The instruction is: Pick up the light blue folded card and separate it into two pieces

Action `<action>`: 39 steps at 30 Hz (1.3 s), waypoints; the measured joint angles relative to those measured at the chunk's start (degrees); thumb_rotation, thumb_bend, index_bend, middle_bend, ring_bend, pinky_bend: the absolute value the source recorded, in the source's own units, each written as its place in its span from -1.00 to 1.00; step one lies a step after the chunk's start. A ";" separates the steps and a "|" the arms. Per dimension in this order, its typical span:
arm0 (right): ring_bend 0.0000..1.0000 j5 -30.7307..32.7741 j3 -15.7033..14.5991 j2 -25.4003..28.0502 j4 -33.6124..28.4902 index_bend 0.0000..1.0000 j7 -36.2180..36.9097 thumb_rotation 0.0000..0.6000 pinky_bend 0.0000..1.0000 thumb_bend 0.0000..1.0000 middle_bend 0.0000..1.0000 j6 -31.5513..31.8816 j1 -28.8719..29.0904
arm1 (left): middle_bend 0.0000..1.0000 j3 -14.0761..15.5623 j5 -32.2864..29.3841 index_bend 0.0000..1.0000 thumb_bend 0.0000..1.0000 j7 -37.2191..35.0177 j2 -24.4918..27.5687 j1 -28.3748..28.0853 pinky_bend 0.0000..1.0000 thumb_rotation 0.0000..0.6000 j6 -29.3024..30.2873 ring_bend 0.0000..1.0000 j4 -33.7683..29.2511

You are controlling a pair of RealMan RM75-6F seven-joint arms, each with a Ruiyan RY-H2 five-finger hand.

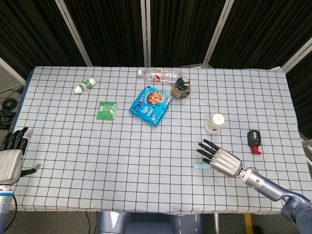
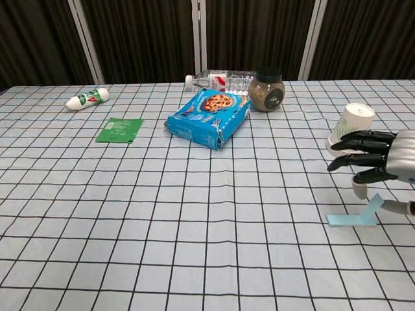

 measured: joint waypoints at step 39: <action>-1.00 7.41 5.42 3.25 -17.25 0.42 2.06 1.00 -1.00 -0.14 -0.59 -4.66 4.87 | -1.00 -0.03 -0.59 -1.00 -1.00 -1.07 0.01 -0.52 -1.00 1.00 -1.15 -1.00 0.36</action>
